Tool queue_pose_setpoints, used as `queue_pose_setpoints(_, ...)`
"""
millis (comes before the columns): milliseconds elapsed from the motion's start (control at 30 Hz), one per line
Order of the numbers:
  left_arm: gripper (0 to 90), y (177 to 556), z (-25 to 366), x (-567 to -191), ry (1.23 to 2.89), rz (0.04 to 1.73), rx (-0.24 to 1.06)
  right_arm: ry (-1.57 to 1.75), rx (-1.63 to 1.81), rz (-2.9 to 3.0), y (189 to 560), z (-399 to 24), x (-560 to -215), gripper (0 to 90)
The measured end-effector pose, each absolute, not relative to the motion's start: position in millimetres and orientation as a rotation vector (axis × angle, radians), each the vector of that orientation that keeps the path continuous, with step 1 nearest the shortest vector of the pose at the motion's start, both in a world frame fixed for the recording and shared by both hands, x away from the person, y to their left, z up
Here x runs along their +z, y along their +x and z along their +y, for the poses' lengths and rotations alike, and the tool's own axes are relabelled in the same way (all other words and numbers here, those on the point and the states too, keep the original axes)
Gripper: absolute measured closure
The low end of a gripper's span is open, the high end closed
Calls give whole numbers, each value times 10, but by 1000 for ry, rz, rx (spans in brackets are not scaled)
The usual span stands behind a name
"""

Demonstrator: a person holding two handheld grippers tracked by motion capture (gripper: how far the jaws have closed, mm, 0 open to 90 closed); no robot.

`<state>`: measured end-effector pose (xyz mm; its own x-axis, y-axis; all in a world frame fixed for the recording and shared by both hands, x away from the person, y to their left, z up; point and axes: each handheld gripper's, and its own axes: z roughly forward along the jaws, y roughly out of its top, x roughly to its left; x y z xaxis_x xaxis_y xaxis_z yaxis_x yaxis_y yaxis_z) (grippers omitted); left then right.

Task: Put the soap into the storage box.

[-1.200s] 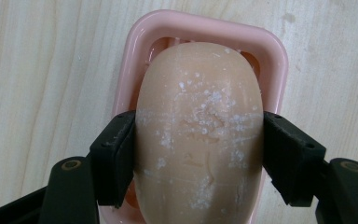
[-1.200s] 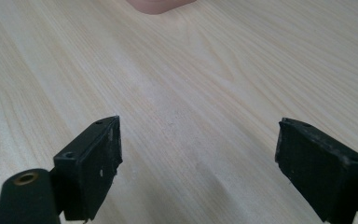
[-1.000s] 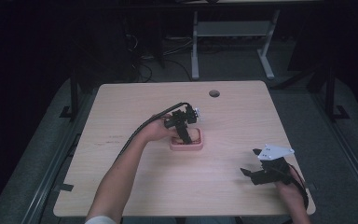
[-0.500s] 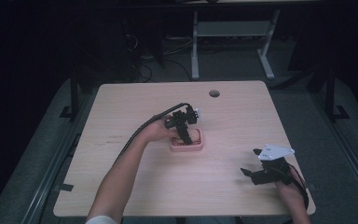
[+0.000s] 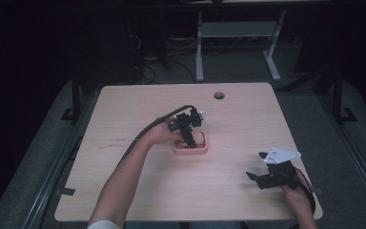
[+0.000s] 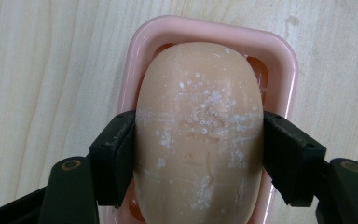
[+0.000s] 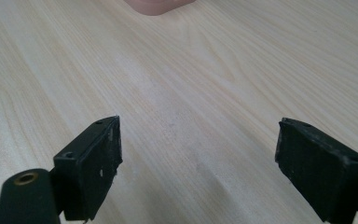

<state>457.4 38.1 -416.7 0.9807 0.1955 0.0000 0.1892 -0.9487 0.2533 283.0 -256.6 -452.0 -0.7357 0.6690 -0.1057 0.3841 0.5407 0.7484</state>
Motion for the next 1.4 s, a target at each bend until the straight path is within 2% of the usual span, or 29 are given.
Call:
queue_pose_setpoints(600,313,4559,380,-4163,2889,270,66,862,1030,2405,2832,-2554,-4523,140)
queue_pose_setpoints(700,268,4558,392,-4126,2868,278,71,860,1033,2401,2835,-2558,-4526,140)
queue_pose_setpoints(1400,238,4385,450,-3917,2858,250,122,849,1011,2408,2836,-2560,-4529,140)
